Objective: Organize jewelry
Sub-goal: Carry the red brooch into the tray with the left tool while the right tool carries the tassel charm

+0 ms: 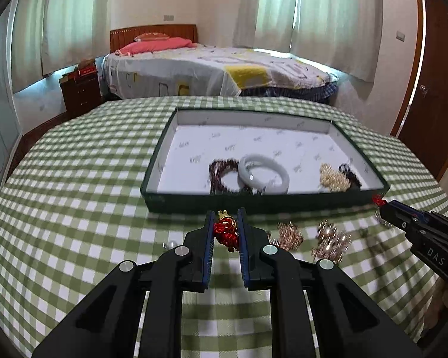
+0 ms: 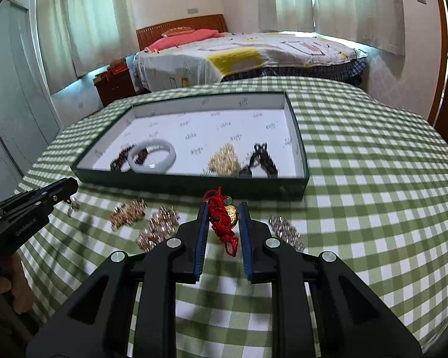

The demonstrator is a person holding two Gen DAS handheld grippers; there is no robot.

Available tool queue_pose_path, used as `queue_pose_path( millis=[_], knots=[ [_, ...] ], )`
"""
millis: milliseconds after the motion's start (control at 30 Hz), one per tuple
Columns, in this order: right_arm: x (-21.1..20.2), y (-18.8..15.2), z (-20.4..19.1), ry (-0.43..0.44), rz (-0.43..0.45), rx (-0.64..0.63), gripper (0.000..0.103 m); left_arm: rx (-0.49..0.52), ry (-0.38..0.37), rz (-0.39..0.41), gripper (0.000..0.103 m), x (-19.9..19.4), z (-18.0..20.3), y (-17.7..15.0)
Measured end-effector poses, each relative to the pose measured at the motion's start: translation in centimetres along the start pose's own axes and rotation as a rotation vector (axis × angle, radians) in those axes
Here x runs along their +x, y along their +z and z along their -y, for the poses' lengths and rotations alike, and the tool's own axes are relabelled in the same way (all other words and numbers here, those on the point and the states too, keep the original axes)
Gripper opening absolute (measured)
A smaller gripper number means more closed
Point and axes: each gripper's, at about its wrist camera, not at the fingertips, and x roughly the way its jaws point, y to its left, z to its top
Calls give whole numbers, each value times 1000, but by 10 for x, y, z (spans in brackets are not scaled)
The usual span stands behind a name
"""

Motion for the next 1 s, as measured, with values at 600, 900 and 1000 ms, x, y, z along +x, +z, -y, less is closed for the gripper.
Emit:
queue_pose_path(
  millis=[600, 900, 1000],
  knots=[
    [49, 79, 6, -6, 80, -23, 20, 5, -4, 84, 16, 45, -3, 78],
    [111, 90, 21, -36, -18, -7, 20, -35, 23, -53, 16, 115, -19, 94],
    [125, 88, 26, -49, -56, 5, 20, -58, 25, -120, 16, 134, -26, 93]
  ],
)
